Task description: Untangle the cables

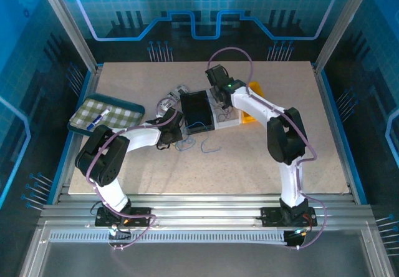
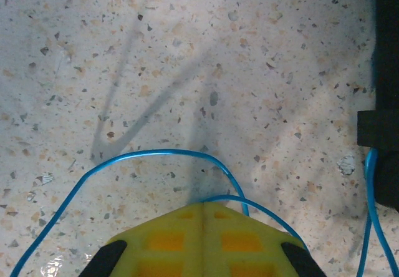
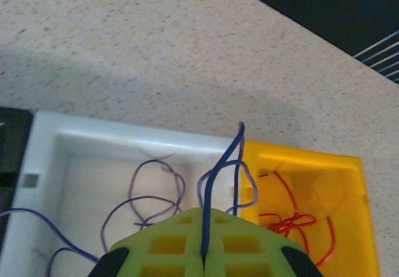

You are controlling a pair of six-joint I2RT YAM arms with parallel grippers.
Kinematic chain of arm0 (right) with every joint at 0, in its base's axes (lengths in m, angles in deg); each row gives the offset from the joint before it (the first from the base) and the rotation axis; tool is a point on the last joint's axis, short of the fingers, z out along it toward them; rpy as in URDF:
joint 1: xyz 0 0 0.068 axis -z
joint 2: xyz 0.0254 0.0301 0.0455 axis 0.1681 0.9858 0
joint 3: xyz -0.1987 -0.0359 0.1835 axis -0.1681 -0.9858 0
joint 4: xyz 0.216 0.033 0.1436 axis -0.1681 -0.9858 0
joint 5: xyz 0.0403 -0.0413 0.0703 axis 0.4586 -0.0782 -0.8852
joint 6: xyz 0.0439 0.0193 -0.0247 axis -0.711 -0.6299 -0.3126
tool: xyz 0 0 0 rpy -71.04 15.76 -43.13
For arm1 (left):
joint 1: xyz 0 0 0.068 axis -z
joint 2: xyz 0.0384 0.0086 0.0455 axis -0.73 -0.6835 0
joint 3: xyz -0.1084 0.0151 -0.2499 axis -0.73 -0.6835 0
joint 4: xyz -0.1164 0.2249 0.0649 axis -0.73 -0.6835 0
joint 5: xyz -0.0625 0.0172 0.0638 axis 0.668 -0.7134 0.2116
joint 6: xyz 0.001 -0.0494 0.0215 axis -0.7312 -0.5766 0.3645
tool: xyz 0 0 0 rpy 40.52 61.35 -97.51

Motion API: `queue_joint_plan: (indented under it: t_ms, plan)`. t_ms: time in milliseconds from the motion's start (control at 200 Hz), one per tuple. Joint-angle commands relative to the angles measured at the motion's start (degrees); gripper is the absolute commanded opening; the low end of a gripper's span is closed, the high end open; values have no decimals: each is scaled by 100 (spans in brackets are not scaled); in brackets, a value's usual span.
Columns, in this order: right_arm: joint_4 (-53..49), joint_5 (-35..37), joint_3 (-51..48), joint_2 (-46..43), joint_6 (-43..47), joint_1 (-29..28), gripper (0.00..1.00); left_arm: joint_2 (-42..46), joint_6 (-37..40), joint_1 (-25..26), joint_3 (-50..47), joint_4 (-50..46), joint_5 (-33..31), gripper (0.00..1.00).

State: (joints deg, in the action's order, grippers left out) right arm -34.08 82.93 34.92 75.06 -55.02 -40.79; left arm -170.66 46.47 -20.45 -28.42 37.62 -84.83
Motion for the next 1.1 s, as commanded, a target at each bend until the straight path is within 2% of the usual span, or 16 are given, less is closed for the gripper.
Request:
queue_joint_plan:
  t_ms: [0, 125, 260, 460, 636, 931, 1091]
  plan:
    - [-337, -402, 53, 132, -74, -50, 0, -132, 83, 46, 67, -14, 14, 0]
    - [-269, -1204, -210, 45, -286, -41, 0, -124, 69, 41, 46, -11, 3, 0]
    - [-345, -1537, -408, 44, -660, 23, 0, -124, 83, 45, 39, -2, 0, 0]
    - [-546, -1586, -580, 20, -1267, 394, 0, -118, 99, 45, 39, -3, -5, 0]
    - [-479, -1630, -435, 124, -1153, 711, 0, -120, 87, 46, 31, 2, -4, 0]
    - [-679, -1750, 536, 803, -914, 820, 0, -130, 57, 72, 66, -42, -57, 0]
    - [-758, -1987, 684, 1087, -1009, 776, 0, -133, 70, 87, 90, -64, -94, 0]
